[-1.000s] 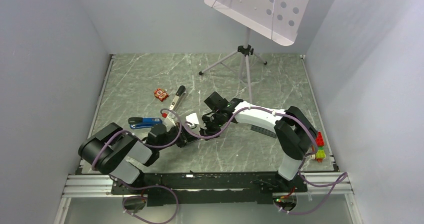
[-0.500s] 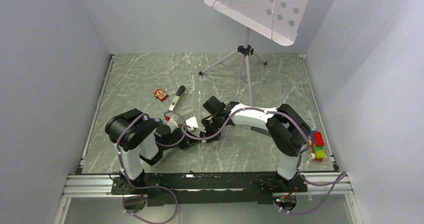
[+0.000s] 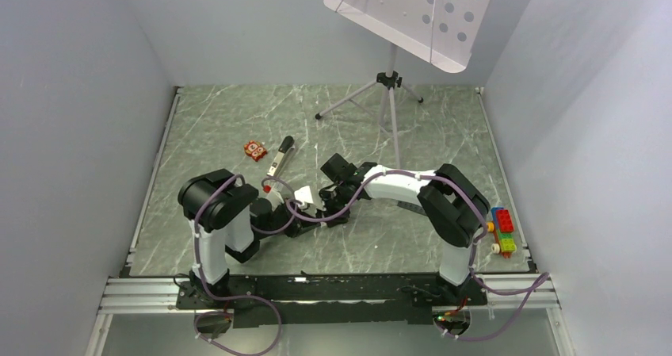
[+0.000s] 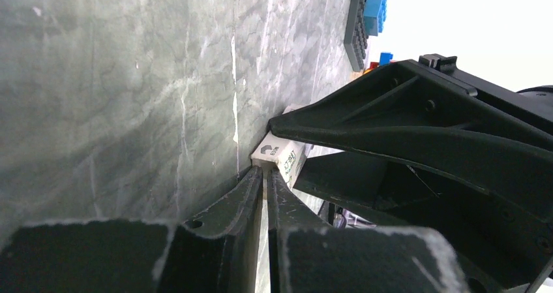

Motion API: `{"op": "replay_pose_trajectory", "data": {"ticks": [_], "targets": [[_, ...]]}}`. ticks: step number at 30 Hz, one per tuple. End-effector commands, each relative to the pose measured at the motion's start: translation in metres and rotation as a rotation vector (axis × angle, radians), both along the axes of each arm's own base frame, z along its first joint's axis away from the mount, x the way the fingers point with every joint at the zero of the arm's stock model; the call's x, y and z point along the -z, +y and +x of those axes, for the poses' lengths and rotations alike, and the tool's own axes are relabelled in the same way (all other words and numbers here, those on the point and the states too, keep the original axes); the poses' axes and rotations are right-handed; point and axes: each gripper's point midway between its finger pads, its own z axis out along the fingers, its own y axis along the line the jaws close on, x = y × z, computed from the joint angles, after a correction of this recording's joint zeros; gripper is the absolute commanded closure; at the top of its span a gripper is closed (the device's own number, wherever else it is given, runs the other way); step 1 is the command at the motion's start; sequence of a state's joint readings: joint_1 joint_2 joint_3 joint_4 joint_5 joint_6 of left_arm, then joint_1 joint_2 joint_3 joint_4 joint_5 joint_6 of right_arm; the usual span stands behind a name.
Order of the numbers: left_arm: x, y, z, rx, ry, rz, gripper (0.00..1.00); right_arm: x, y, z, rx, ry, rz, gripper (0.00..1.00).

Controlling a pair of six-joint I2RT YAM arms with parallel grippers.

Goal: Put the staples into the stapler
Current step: Place the staple box at the center of the board.

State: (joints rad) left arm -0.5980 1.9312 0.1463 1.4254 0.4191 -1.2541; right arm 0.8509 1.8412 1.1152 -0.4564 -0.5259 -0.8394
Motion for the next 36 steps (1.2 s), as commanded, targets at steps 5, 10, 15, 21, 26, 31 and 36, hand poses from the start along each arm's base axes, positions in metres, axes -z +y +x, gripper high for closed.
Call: {"op": "replay_pose_trajectory", "data": {"ticks": [5,10,15,21,26,31,36], "targets": [[-0.018,-0.012,0.003,0.031,-0.062,-0.072,0.87,-0.004,0.026,0.000,-0.035,-0.013,0.086,0.59],[-0.023,-0.015,0.004,0.044,-0.074,-0.084,0.86,-0.003,0.026,0.000,-0.034,-0.011,0.082,0.57],[-0.021,-0.011,0.002,0.029,-0.064,-0.071,0.85,0.000,0.025,0.003,-0.020,-0.016,0.065,0.56],[-0.008,0.007,-0.009,-0.026,-0.021,-0.028,0.77,-0.013,0.017,0.015,0.022,-0.040,0.070,0.44],[-0.007,0.017,-0.018,-0.045,-0.022,-0.024,0.67,-0.036,0.010,0.025,0.050,-0.069,0.113,0.33],[-0.014,0.018,-0.019,-0.040,-0.064,-0.026,0.60,-0.058,0.002,0.023,0.042,-0.083,0.143,0.02],[-0.026,0.022,-0.017,-0.022,-0.160,0.036,0.53,-0.082,-0.011,0.028,0.089,-0.032,0.184,0.00]]}}
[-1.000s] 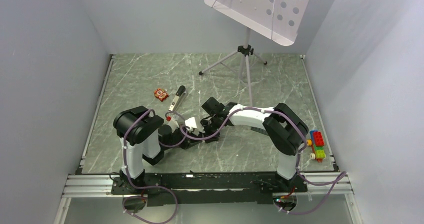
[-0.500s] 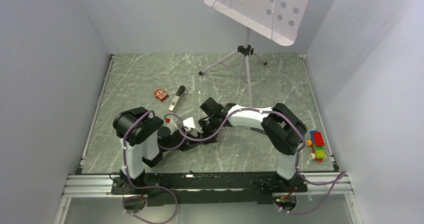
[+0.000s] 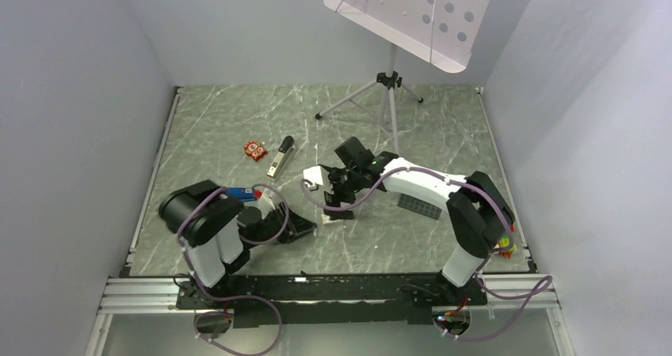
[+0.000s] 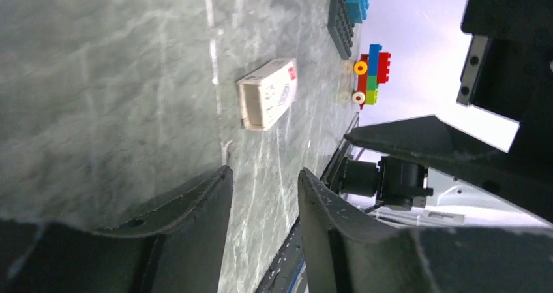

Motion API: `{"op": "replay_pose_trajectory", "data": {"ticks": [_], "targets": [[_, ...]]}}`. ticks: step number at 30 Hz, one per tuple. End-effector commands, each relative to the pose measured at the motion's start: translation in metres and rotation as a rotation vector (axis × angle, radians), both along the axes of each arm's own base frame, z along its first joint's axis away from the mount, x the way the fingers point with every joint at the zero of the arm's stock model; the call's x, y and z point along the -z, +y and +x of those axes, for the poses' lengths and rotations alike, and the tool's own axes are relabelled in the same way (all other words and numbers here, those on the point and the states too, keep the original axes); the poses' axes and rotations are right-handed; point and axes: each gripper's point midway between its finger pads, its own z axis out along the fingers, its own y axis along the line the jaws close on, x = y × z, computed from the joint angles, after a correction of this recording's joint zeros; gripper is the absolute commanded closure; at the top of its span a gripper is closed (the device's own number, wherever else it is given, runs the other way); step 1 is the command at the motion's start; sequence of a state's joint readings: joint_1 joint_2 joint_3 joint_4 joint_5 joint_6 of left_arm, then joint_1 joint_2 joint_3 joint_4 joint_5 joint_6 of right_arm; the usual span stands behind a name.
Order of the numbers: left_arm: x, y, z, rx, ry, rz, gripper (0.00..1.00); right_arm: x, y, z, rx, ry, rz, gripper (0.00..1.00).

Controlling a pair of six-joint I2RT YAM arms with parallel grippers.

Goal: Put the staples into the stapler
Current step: Place the staple box at the center of the board, then open the staple box at the center of the board.

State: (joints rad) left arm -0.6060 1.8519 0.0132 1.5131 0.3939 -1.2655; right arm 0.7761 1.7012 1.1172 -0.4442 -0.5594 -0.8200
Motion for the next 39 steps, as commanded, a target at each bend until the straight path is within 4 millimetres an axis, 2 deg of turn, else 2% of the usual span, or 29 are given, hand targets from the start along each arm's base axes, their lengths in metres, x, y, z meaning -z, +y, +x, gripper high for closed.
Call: {"op": "replay_pose_trajectory", "data": {"ticks": [1,5,8,9,11,12,13,16,18,19,24,28,30,33,39], "targets": [[-0.017,0.005,0.007,0.001,-0.166,0.074,0.52,-0.032,-0.010,0.001,0.021,0.048,0.063,0.00],[-0.031,0.013,0.021,0.002,-0.314,0.275,0.42,-0.055,-0.019,0.007,0.136,0.025,0.101,0.00],[-0.060,0.026,0.033,-0.020,-0.509,0.489,0.31,-0.077,-0.032,0.046,0.470,-0.017,0.186,0.00],[-0.071,0.028,0.033,-0.011,-0.574,0.515,0.28,-0.081,-0.039,0.058,0.603,0.035,0.224,0.00],[-0.079,0.036,0.038,-0.028,-0.675,0.576,0.21,-0.085,-0.044,0.057,0.646,0.235,0.262,0.03],[-0.080,0.038,0.039,-0.022,-0.722,0.595,0.19,-0.085,-0.047,0.055,0.665,0.344,0.262,0.07],[-0.077,0.039,0.040,-0.008,-0.754,0.625,0.18,-0.083,-0.048,0.051,0.680,0.436,0.262,0.12],[-0.063,0.038,0.043,0.069,-0.799,0.711,0.17,-0.076,-0.057,0.051,0.773,0.480,0.299,0.19],[-0.053,0.034,0.043,0.132,-0.822,0.771,0.18,-0.067,-0.060,0.046,0.846,0.550,0.291,0.28],[-0.052,0.031,0.043,0.155,-0.849,0.790,0.18,-0.062,-0.060,0.042,0.869,0.594,0.277,0.35],[-0.049,0.019,0.040,0.242,-1.039,0.886,0.18,-0.041,-0.060,0.037,0.957,0.704,0.246,0.52],[-0.050,0.002,0.039,0.303,-1.135,0.844,0.18,-0.018,-0.058,0.037,1.004,0.766,0.178,0.67],[-0.049,-0.007,0.034,0.359,-1.163,0.809,0.19,-0.007,-0.059,0.037,1.030,0.783,0.135,0.69],[-0.043,-0.018,0.027,0.450,-1.209,0.782,0.19,-0.001,-0.055,0.032,1.035,0.760,0.101,0.68],[-0.039,-0.027,0.015,0.552,-1.385,0.741,0.19,-0.002,-0.055,0.031,1.069,0.584,0.083,0.60]]}}
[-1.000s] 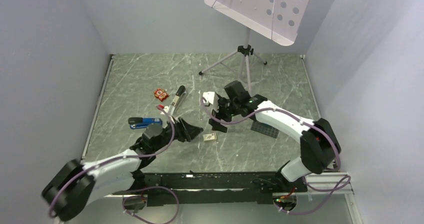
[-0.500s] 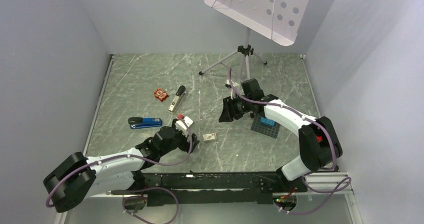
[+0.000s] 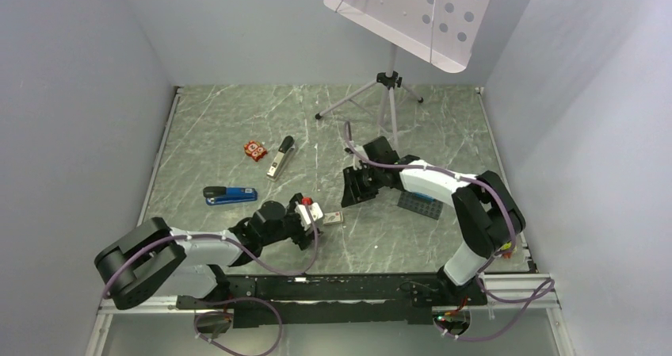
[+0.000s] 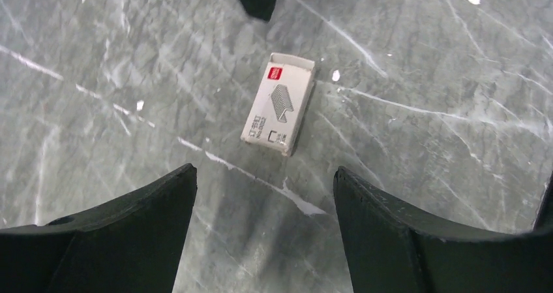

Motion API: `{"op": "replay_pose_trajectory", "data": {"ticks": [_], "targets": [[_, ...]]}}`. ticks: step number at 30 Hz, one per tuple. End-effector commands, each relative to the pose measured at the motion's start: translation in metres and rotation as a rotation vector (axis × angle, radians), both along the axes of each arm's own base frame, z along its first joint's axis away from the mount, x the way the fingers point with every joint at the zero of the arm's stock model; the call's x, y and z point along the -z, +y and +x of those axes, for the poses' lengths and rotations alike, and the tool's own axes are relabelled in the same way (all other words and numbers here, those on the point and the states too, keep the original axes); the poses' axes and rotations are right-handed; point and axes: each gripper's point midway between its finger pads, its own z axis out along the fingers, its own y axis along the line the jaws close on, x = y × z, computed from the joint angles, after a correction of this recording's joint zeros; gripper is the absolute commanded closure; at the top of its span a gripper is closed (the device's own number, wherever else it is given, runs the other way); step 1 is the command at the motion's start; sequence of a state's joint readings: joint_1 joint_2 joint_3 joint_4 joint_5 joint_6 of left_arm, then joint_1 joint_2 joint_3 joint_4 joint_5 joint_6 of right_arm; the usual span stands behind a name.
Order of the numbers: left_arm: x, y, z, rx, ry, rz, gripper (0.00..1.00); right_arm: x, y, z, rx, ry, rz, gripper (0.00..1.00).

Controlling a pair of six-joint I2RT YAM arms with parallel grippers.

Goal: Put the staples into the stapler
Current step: Open the staple box at the center of the board.

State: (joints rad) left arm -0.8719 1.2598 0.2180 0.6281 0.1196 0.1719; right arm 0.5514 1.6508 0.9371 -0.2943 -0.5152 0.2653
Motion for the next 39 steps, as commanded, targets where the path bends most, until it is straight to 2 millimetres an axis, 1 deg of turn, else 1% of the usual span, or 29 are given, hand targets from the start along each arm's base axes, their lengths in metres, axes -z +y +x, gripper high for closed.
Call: {"op": "replay_pose_trajectory", "data": {"ticks": [1,5,7,13,15,19,23,27,33,36,39], "targets": [[-0.025,-0.020,-0.004,0.169,-0.179,-0.053,0.19,-0.020,0.001,0.015,0.049,-0.133,-0.033,0.59],[-0.024,-0.021,0.007,0.166,-0.241,-0.004,0.20,-0.013,0.002,0.012,0.052,-0.101,-0.032,0.60],[-0.026,-0.023,0.011,0.165,-0.275,-0.010,0.21,-0.011,0.003,0.010,0.049,-0.089,-0.031,0.60],[-0.025,-0.029,0.015,0.192,-0.298,-0.016,0.23,-0.010,0.001,0.010,0.081,-0.070,-0.036,0.61],[-0.023,-0.032,0.015,0.210,-0.278,-0.016,0.25,-0.007,0.002,0.007,0.093,-0.042,-0.036,0.63],[-0.017,-0.034,0.015,0.242,-0.215,-0.022,0.31,0.002,0.002,0.001,0.094,0.006,-0.044,0.67],[-0.012,-0.035,0.013,0.266,-0.166,-0.021,0.35,0.002,0.003,0.000,0.092,-0.002,-0.049,0.67],[-0.007,-0.040,0.011,0.297,-0.122,-0.014,0.40,0.008,0.005,-0.003,0.078,-0.010,-0.077,0.67],[-0.003,-0.041,0.007,0.314,-0.089,-0.008,0.41,0.018,0.008,-0.008,0.058,-0.002,-0.115,0.67],[0.001,-0.041,0.009,0.306,-0.074,0.007,0.41,0.021,0.009,-0.010,0.050,-0.003,-0.130,0.67],[0.000,-0.041,0.011,0.296,-0.076,0.005,0.41,0.021,0.010,-0.011,0.038,-0.014,-0.141,0.68]]}}
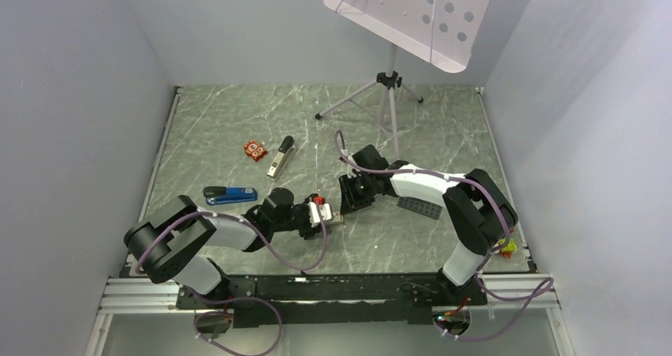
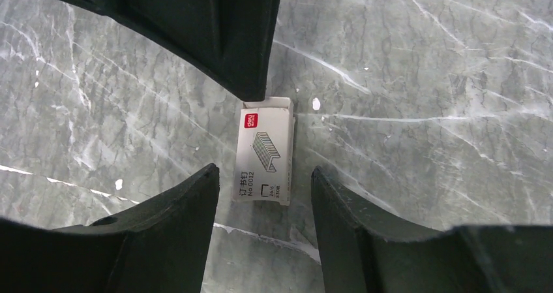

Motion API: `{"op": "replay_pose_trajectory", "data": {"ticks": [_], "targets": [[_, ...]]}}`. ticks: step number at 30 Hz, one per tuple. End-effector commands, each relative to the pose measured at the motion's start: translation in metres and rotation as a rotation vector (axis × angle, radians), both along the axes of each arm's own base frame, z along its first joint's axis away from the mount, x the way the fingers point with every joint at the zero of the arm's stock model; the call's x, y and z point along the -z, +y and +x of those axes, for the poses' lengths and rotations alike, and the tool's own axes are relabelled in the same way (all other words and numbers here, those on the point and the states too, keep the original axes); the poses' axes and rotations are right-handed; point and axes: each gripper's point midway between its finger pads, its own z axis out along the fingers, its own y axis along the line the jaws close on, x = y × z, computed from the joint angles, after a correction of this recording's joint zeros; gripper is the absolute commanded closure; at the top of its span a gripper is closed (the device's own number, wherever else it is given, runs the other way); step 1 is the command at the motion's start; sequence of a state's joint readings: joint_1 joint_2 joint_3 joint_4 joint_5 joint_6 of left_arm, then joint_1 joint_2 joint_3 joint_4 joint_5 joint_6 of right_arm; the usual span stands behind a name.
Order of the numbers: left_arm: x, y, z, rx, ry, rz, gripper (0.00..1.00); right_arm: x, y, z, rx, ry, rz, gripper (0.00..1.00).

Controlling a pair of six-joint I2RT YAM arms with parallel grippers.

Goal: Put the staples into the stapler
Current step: Open the staple box at the center of the board.

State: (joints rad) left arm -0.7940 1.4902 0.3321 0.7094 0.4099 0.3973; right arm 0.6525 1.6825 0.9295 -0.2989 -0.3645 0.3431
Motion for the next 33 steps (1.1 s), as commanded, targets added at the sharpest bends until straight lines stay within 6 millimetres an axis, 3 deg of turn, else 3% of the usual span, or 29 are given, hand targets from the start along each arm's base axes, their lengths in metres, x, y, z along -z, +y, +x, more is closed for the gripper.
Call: {"op": "replay_pose_trajectory", "data": {"ticks": [1,13,33], "targets": [[-0.009,-0.009,0.002,0.022,0.005,-0.025,0.42,-0.001,0.002,0.003,0.000,-0.025,-0.026,0.68],[0.000,-0.009,0.002,0.023,0.073,0.044,0.50,0.003,0.001,0.005,0.005,-0.020,-0.044,0.71],[-0.004,-0.010,0.009,-0.031,0.072,0.045,0.46,0.002,0.007,0.002,-0.030,-0.047,-0.065,0.71]]}}
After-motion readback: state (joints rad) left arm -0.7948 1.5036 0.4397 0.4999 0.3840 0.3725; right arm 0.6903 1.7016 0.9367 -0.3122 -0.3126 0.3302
